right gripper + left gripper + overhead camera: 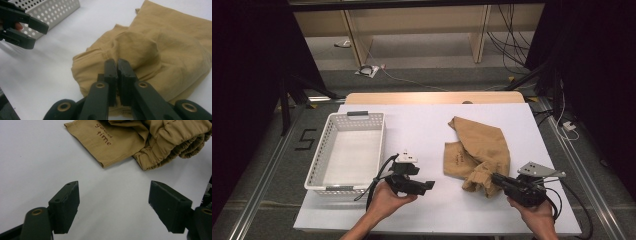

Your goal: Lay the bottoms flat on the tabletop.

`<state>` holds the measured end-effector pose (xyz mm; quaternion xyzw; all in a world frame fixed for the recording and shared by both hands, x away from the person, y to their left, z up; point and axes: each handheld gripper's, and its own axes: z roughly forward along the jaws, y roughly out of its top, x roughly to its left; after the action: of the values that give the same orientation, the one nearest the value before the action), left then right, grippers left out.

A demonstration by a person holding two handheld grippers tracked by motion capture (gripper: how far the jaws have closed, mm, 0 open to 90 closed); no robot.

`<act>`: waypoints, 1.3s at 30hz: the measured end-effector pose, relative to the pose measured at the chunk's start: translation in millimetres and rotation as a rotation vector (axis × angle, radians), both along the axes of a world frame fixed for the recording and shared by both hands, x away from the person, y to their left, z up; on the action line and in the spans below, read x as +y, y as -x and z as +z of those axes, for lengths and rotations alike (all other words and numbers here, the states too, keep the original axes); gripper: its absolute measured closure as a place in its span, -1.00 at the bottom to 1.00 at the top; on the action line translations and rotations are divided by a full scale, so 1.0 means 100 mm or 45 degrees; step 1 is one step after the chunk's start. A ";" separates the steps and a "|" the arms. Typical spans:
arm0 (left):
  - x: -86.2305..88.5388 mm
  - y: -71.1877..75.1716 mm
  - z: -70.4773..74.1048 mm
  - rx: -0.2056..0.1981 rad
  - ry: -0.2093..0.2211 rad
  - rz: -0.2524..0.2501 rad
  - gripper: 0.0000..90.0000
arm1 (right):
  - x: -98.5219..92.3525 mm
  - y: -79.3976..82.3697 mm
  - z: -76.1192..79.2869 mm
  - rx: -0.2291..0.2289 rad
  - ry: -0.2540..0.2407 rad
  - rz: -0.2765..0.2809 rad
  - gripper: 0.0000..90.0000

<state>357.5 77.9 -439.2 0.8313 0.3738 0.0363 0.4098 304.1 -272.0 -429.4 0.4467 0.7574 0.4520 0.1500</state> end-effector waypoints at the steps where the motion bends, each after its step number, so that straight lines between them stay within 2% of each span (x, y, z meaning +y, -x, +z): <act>1: 0.00 0.00 0.00 0.000 0.000 0.000 -0.44 | 0.01 0.00 0.00 0.005 0.018 -0.005 0.93; 2: -0.02 -0.02 -0.01 0.001 -0.002 -0.004 -0.44 | 0.01 0.00 0.00 0.005 0.018 -0.005 0.93; 4: -0.07 -0.05 -0.04 0.003 -0.012 -0.015 -0.44 | 0.03 0.00 -0.02 0.024 0.066 -0.012 0.93; 5: -0.10 -0.06 -0.06 0.001 -0.010 -0.021 -0.42 | 0.03 -0.01 -0.03 0.044 0.074 -0.016 0.93; 6: -0.14 -0.08 -0.08 -0.002 -0.012 -0.026 -0.41 | 0.05 -0.02 -0.06 0.079 0.126 -0.022 0.93; 10: -0.23 -0.15 -0.11 -0.005 -0.033 -0.027 -0.39 | 0.05 -0.04 -0.11 0.158 0.179 -0.029 0.94; 15: -0.33 -0.23 -0.16 0.008 -0.057 -0.028 -0.37 | 0.09 -0.03 -0.18 0.199 0.260 -0.019 0.94; 16: -0.33 -0.23 -0.16 0.008 -0.057 -0.028 -0.37 | 0.09 -0.03 -0.18 0.199 0.260 -0.019 0.94; 17: -0.35 -0.26 -0.17 0.011 -0.062 -0.033 -0.37 | 0.11 -0.03 -0.21 0.210 0.310 -0.009 0.94; 20: -0.41 -0.30 -0.19 0.018 -0.070 -0.032 -0.35 | 0.14 -0.03 -0.23 0.206 0.338 -0.001 0.94; 24: -0.47 -0.34 -0.22 0.027 -0.082 -0.032 -0.35 | 0.15 -0.03 -0.23 0.196 0.332 -0.001 0.92; 26: -0.50 -0.37 -0.24 0.027 -0.092 -0.033 -0.35 | 0.12 -0.02 -0.21 0.187 0.276 -0.003 0.75; 27: -0.53 -0.39 -0.24 0.034 -0.078 -0.033 -0.34 | 0.11 -0.02 -0.20 0.179 0.259 -0.005 0.64; 28: -0.53 -0.39 -0.24 0.034 -0.078 -0.033 -0.34 | 0.11 -0.02 -0.20 0.179 0.259 -0.005 0.64; 29: -0.56 -0.41 -0.26 0.032 -0.077 -0.049 -0.33 | 0.09 -0.02 -0.17 0.169 0.212 -0.008 0.45; 30: -0.56 -0.41 -0.26 0.032 -0.077 -0.049 -0.32 | 0.09 -0.02 -0.17 0.169 0.212 -0.008 0.45; 31: -0.60 -0.43 -0.28 0.031 -0.097 -0.048 -0.32 | 0.09 -0.01 -0.16 0.150 0.211 -0.012 0.31; 34: -0.62 -0.46 -0.31 0.036 -0.107 -0.044 -0.32 | 0.08 -0.01 -0.15 0.129 0.192 -0.012 0.21; 35: -0.64 -0.48 -0.33 0.036 -0.111 -0.035 -0.31 | 0.09 0.01 -0.11 0.094 0.163 -0.027 0.15; 39: -0.68 -0.52 -0.37 0.044 -0.122 -0.032 -0.30 | 0.08 0.03 -0.07 0.039 0.114 -0.029 0.11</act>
<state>409.9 10.4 -476.1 0.8551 0.3682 0.0348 0.3634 301.0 -263.9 -436.3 0.4550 0.7739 0.4090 0.1636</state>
